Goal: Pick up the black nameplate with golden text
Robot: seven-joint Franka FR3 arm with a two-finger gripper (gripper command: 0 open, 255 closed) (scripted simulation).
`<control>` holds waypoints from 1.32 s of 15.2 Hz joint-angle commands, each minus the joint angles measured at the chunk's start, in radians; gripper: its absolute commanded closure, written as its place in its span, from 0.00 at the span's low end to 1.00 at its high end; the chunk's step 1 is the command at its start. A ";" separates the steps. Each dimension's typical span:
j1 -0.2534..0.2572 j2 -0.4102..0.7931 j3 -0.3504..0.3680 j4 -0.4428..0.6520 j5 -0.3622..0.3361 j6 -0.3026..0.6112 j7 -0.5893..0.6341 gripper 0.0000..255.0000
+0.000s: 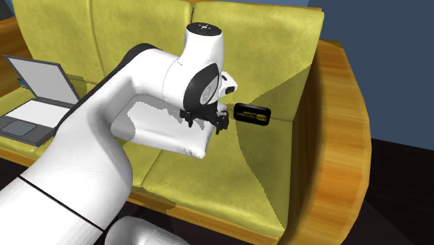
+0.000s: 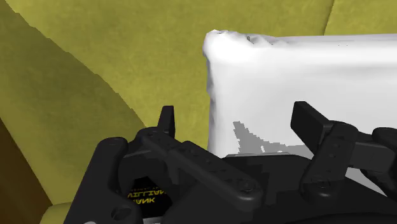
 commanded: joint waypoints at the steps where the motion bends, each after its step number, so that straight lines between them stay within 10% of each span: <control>1: 0.000 0.000 0.000 0.000 0.000 0.000 0.000 0.00; 11: 0.149 0.309 -0.266 0.152 -0.074 0.140 -0.678 0.00; 20: 0.258 0.697 -0.416 0.455 0.043 0.173 -1.282 0.00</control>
